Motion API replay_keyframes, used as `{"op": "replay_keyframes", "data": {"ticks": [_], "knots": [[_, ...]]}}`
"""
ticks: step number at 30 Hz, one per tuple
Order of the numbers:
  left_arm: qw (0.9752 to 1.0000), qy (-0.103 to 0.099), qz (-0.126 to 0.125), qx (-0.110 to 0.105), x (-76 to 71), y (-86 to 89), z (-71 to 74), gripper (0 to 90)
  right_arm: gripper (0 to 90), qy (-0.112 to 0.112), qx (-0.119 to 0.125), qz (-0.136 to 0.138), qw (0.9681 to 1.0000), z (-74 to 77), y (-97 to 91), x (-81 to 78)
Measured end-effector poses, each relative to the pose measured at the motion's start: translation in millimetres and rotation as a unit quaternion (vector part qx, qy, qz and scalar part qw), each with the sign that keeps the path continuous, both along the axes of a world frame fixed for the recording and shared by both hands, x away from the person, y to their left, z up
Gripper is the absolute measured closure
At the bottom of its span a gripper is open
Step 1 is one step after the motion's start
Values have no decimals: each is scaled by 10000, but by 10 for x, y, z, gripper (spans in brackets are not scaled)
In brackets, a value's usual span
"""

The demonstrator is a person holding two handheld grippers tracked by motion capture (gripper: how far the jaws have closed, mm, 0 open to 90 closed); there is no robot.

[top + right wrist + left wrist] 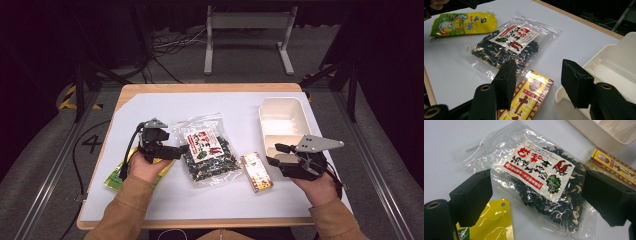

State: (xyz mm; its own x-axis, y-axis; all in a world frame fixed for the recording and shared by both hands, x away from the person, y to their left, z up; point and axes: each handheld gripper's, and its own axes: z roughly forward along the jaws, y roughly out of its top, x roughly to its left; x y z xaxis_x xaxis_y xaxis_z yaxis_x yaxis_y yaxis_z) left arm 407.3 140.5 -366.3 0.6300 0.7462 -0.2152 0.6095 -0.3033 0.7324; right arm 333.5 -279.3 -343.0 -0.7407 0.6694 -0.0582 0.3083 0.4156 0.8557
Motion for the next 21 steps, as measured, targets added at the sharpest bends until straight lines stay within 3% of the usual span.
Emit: {"op": "replay_keyframes", "data": {"ticks": [4, 10, 21], "knots": [[9999, 110, 15, -69, 81, -29, -39, 133, 449, -14, 28, -33, 10000, 3, -27, -13], [9999, 125, 83, 44, 172, -54, -95, 136, 448, -19, 42, -67, 10000, 5, -54, -26], [9970, 643, 414, 128, 457, -110, -207, 106, 447, -28, -3, -90, 10000, 0, -59, -61]]}}
